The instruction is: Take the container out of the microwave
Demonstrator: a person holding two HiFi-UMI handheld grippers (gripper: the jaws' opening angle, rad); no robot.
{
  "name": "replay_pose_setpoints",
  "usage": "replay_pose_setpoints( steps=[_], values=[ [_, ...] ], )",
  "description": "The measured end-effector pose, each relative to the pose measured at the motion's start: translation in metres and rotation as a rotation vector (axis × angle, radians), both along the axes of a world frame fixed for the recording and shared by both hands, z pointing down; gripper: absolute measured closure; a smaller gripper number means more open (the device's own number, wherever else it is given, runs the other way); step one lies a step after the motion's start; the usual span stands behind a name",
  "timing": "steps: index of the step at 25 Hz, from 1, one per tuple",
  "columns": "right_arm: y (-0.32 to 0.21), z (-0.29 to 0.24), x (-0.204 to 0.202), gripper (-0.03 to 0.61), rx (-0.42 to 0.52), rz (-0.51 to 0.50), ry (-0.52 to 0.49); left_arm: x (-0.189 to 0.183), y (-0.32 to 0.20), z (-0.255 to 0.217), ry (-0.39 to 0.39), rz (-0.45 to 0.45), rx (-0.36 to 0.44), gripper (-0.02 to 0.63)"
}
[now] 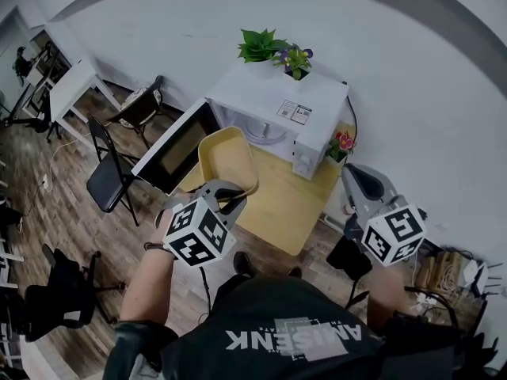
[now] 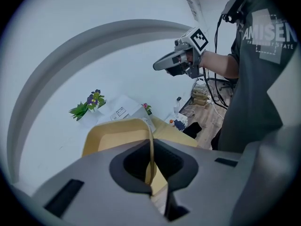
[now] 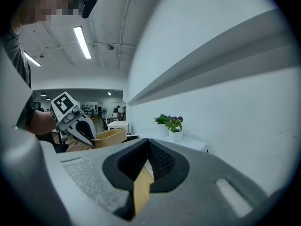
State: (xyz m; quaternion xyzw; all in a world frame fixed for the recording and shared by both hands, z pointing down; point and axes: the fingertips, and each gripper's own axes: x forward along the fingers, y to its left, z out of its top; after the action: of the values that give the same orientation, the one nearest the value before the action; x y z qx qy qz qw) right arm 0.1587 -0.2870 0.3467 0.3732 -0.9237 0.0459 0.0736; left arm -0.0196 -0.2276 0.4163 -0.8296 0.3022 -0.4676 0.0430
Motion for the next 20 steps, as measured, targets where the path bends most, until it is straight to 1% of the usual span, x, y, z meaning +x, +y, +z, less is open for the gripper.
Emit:
replay_pose_setpoints(
  steps=[4,9,13,20],
  values=[
    [-0.01,-0.01,-0.003,0.574,0.006,0.07,-0.025,-0.005,-0.002,-0.009,0.018,0.016,0.002,0.595],
    [-0.022,-0.015,-0.005,0.574,0.021,0.142,-0.019,-0.012,-0.011,-0.011,0.033,0.034,0.01,0.595],
    [-0.026,-0.017,-0.01,0.574,0.023,0.155,-0.008,-0.016,-0.019,-0.014,0.043,0.048,0.015,0.595],
    [-0.031,-0.021,-0.019,0.574,0.042,0.146,0.019,-0.024,-0.033,-0.014,0.023,0.073,0.016,0.595]
  ],
)
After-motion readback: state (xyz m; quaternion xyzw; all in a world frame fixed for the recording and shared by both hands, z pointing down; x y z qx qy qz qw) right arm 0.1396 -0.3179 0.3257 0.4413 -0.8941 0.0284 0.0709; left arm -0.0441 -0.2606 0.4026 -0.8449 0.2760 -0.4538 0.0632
